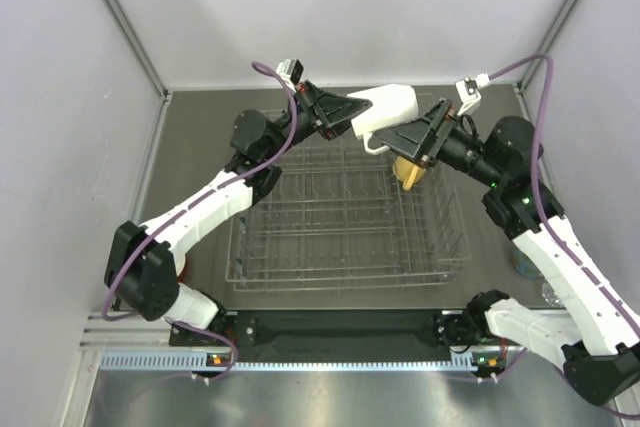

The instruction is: Load the cups into the dish rack

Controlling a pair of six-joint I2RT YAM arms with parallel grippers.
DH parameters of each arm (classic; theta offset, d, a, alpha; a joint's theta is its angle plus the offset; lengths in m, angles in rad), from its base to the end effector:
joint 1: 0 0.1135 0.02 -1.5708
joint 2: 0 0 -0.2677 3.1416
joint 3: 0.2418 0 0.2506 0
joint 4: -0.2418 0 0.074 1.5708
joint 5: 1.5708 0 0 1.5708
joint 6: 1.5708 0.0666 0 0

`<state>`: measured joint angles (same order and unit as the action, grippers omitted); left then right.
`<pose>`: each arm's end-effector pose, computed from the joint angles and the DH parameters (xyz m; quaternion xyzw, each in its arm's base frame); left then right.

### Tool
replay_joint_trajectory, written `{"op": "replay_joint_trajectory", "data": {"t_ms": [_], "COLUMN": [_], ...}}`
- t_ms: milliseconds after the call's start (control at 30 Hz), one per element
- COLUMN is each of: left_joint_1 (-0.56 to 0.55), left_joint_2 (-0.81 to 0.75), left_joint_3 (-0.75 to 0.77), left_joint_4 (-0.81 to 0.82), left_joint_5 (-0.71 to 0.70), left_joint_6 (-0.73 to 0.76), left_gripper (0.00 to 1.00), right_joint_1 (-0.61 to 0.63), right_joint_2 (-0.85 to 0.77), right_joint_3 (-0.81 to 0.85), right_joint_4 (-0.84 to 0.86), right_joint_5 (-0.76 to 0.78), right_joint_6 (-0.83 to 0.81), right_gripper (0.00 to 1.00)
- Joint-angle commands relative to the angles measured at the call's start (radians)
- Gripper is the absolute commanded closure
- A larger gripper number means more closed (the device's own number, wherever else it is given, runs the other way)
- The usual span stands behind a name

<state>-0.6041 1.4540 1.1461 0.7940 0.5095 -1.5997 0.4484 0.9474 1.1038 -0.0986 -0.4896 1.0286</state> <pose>0.2743 -0.2288 0.4246 -0.0489 0.5419 -0.7982 0.2585 0.1912 0.1267 0.4357 0.0216 0.6885 0.5980 0.4098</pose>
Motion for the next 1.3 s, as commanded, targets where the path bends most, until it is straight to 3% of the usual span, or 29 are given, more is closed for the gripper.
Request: {"op": "replay_joint_trajectory", "data": {"t_ms": [0, 300, 567, 700, 800, 833, 900, 967, 1000, 1033, 1167, 1267], "left_joint_1": [-0.006, -0.022, -0.031, -0.029, -0.031, -0.031, -0.031, -0.031, -0.028, -0.026, 0.004, 0.044], "left_joint_2": [-0.003, 0.052, 0.072, 0.068, 0.071, 0.074, 0.075, 0.074, 0.072, 0.068, 0.019, -0.061], "left_joint_3": [0.063, 0.118, 0.138, 0.142, 0.144, 0.145, 0.145, 0.147, 0.149, 0.149, 0.13, 0.086], "left_joint_4": [0.208, 0.212, 0.2, 0.171, 0.168, 0.168, 0.162, 0.124, 0.104, 0.085, -0.067, -0.215], "left_joint_5": [-0.023, -0.003, 0.004, 0.011, 0.017, 0.018, 0.026, 0.035, 0.049, 0.06, 0.087, 0.089], "left_joint_6": [-0.035, -0.054, -0.055, -0.042, -0.046, -0.048, -0.046, -0.039, -0.026, -0.019, 0.046, 0.148], "left_gripper": [1.0, 1.0, 1.0, 1.0, 1.0, 1.0, 1.0, 1.0, 0.97, 0.8, 0.46, 0.36], "right_joint_1": [-0.008, -0.01, -0.036, -0.068, -0.074, -0.074, -0.074, -0.074, -0.073, -0.074, -0.073, -0.073], "right_joint_2": [0.024, 0.071, 0.105, 0.099, 0.108, 0.117, 0.125, 0.128, 0.132, 0.137, 0.146, 0.142], "right_joint_3": [0.018, 0.027, 0.03, 0.019, 0.022, 0.027, 0.031, 0.041, 0.045, 0.063, 0.117, 0.139], "right_joint_4": [0.091, 0.091, 0.051, 0.027, 0.023, 0.023, 0.019, 0.016, -0.002, -0.021, -0.165, -0.282], "right_joint_5": [-0.049, -0.052, -0.027, -0.024, -0.037, -0.04, -0.05, -0.055, -0.055, -0.052, -0.017, 0.032], "right_joint_6": [0.034, 0.019, 0.018, 0.016, 0.013, 0.01, 0.002, -0.012, -0.019, -0.031, -0.131, -0.189], "right_gripper": [0.18, 0.3, 0.58, 0.64, 0.77, 0.88, 1.0, 1.0, 1.0, 1.0, 1.0, 1.0]}}
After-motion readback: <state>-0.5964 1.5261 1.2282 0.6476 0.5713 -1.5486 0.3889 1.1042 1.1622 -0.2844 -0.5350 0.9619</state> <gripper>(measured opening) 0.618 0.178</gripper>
